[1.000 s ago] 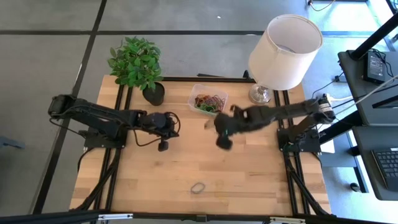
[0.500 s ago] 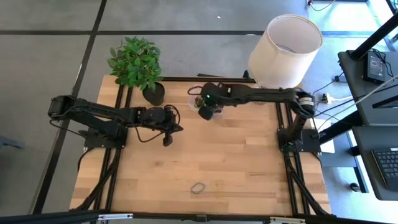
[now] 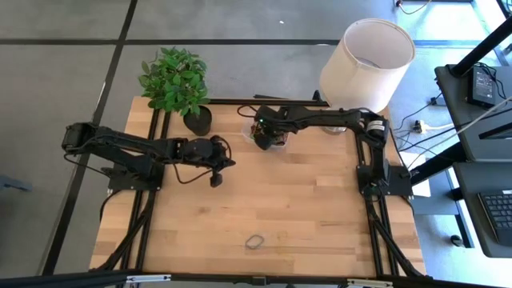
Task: Pick and place rubber bands into bin
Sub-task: Put the green rubber band into the transparent bin, then put the blue rubber band into the transparent bin
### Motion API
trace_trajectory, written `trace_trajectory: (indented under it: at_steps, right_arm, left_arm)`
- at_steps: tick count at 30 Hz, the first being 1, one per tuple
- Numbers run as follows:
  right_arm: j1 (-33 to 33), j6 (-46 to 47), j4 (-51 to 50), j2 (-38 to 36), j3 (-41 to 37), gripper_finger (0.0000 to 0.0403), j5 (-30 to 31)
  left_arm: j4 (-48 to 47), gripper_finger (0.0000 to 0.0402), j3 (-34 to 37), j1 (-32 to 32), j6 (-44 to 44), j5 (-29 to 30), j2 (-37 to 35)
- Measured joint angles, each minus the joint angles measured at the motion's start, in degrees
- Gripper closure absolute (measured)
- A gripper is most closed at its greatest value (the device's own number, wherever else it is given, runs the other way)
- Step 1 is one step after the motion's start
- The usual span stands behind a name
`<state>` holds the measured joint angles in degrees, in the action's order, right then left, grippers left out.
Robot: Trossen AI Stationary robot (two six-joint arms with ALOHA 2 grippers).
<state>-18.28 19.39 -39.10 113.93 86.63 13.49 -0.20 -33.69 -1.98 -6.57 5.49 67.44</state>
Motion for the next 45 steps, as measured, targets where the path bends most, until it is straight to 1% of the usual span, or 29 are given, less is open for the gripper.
trace_trajectory:
  at_steps: [6, 9, 11, 15, 16, 19, 21, 24, 27, 29, 30, 32, 33, 36, 37, 41, 45]
  right_arm:
    - [0.02, 5.78, -1.03, -0.55, 0.03, 0.0298, -0.33]
    - [0.0, 8.95, -2.75, -0.78, 0.05, 0.0275, -1.35]
    - [0.02, 10.93, -4.21, -1.05, 0.05, 0.0263, -1.35]
    - [0.12, 13.38, -5.2, -1.91, 0.05, 0.0253, -1.08]
    - [0.12, 13.39, -5.16, -2.12, 0.05, 0.0252, -0.39]
    - [0.17, 13.96, -6.5, -2.59, 0.07, 0.0252, 4.6]
    - [0.14, 13.44, -7.26, -2.92, 0.07, 0.0251, 5.28]
    - [0.11, 11.21, -7.08, -3.18, 0.07, 0.0251, 5.37]
    - [0.1, 6.06, -5.83, -3.47, 0.07, 0.0253, 2.99]
    - [0.12, 5.9, -5.82, -3.54, 0.09, 0.0257, 3.59]
    - [0.12, 5.21, -5.7, -3.54, 0.09, 0.026, 2.87]
    - [-0.21, 1.11, -4.71, -3.52, 0.09, 0.0265, -1.79]
    - [-0.38, 0.27, -4.63, -3.52, 0.09, 0.0268, -2.5]
    - [-0.94, 2.49, -5.8, -3.52, 0.09, 0.0278, 2.07]
    - [-1.4, 2.34, -5.67, -3.52, 0.09, 0.0282, 2.63]
    - [-2.76, -0.09, -4.78, -3.52, 0.09, 0.0294, 2.09]
    - [-3.29, -0.38, -4.42, -3.52, 0.09, 0.0299, 1.76]
  left_arm:
    - [0.02, 0.04, 0.0, -0.02, 5.01, 0.94, 0.0]
    - [0.02, 0.04, 0.0, -0.02, 7.77, -1.16, 0.0]
    - [0.01, 0.04, 0.0, -0.02, 10.05, -2.8, 0.0]
    - [0.02, 0.04, 0.0, -0.04, 13.72, -3.32, 0.0]
    - [0.02, 0.04, 0.0, -0.04, 14.14, -3.34, 0.0]
    - [0.02, 0.04, 0.0, -0.02, 14.25, -3.58, 0.0]
    - [0.04, 0.04, 0.0, -0.02, 14.25, -3.57, 0.0]
    - [0.19, 0.04, 0.0, -0.07, 14.25, -3.41, 0.0]
    - [0.74, 0.04, 0.0, -0.11, 14.25, -2.03, 0.0]
    - [1.5, 0.04, 0.0, -0.11, 13.81, -0.94, 0.0]
    - [2.27, 0.04, 0.0, -0.11, 12.7, -0.59, 0.0]
    - [3.71, 0.04, 0.0, -0.13, 10.26, -0.48, 0.0]
    - [4.38, 0.04, 0.0, -0.13, 9.25, -0.47, 0.0]
    - [6.22, 0.04, 0.0, -0.13, 7.38, -0.46, 0.0]
    - [6.32, 0.04, 0.0, -0.13, 6.71, -0.46, 0.0]
    - [6.31, 0.04, 0.0, -0.13, 3.25, -0.45, 0.0]
    - [6.29, 0.04, 0.0, -0.11, 1.73, -0.46, 0.0]
